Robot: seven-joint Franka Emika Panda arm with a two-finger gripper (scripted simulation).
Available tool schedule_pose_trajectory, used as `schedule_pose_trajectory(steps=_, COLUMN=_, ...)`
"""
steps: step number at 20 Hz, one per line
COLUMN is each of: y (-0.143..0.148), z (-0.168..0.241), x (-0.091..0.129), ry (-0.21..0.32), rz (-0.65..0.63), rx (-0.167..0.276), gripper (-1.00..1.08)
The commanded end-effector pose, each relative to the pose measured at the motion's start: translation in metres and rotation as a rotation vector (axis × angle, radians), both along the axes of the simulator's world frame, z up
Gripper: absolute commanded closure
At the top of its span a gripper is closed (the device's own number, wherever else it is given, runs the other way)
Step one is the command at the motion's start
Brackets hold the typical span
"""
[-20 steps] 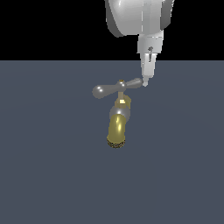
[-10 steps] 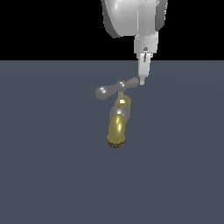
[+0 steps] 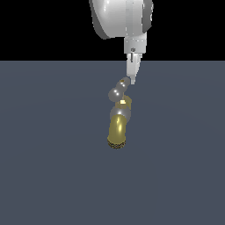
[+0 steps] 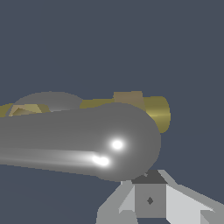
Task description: Turn on the faucet by rotating a designated handle.
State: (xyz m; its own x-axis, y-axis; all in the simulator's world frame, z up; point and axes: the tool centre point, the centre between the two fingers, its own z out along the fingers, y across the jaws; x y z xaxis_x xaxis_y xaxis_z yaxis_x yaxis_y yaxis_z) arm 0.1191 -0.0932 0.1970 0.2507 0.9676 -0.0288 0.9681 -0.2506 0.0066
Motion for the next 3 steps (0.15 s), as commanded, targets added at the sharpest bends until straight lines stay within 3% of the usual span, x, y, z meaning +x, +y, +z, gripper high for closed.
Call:
schedule_pose_trajectory(steps=1, y=0.068, z=0.0, x=0.0094, ry=0.001, rz=0.068, rx=0.029, gripper=1.08)
schedule_pose_trajectory(steps=3, y=0.0748, z=0.0001, x=0.0114, ry=0.0, rz=0.07, rx=0.029, gripper=1.08)
